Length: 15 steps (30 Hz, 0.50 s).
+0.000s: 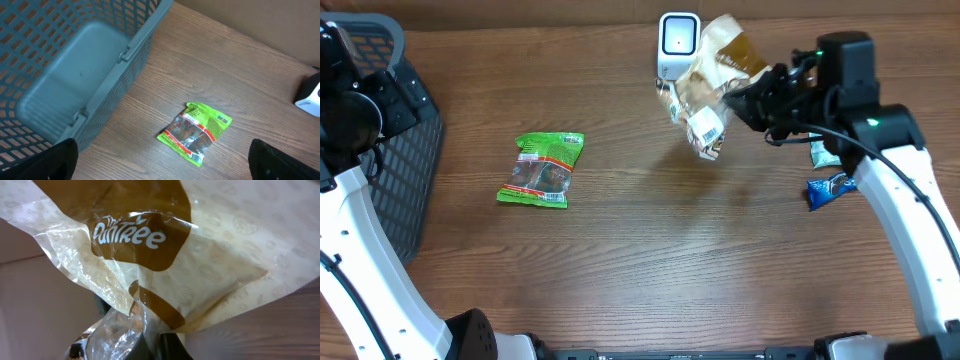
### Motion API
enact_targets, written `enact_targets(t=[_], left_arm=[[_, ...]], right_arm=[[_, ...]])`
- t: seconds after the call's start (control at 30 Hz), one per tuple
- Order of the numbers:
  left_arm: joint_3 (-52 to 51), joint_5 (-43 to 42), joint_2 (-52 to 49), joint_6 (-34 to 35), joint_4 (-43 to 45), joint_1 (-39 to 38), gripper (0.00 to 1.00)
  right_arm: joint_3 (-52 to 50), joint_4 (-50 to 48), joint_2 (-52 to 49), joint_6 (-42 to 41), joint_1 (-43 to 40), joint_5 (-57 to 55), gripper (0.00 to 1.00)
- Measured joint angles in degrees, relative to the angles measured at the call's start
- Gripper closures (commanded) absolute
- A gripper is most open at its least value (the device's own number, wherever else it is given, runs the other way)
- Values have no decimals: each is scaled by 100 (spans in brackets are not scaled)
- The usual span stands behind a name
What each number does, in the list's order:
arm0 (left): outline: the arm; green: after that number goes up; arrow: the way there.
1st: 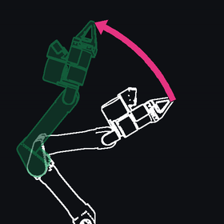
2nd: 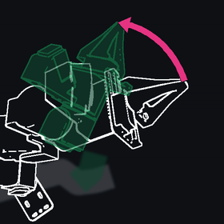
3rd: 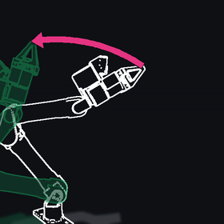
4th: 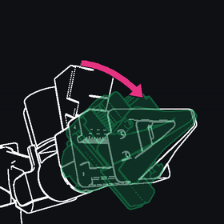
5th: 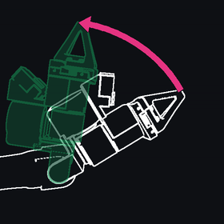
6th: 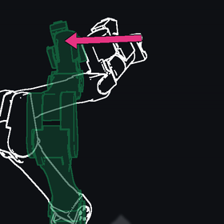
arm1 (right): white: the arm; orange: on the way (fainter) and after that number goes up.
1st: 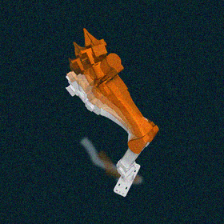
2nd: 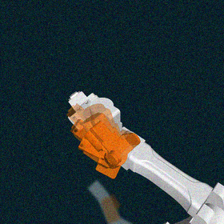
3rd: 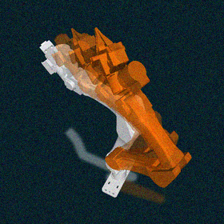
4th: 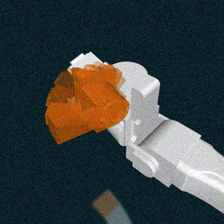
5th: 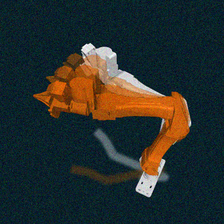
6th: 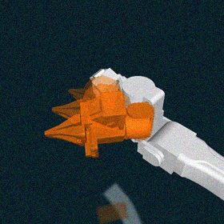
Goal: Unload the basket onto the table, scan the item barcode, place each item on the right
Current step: 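Lift the bread bag with the right gripper to the scanner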
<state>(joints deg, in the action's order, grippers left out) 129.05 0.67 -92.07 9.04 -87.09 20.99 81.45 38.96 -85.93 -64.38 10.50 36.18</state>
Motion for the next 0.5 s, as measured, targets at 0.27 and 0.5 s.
enact_targets(t=[0.27, 0.5], left_arm=[[0, 0, 2, 0, 2, 0, 0], [0, 0, 2, 0, 0, 0, 0]], right_arm=[[13, -450, 125, -348, 42, -223, 96], [13, -750, 50, 2693, 809, -1720, 96]])
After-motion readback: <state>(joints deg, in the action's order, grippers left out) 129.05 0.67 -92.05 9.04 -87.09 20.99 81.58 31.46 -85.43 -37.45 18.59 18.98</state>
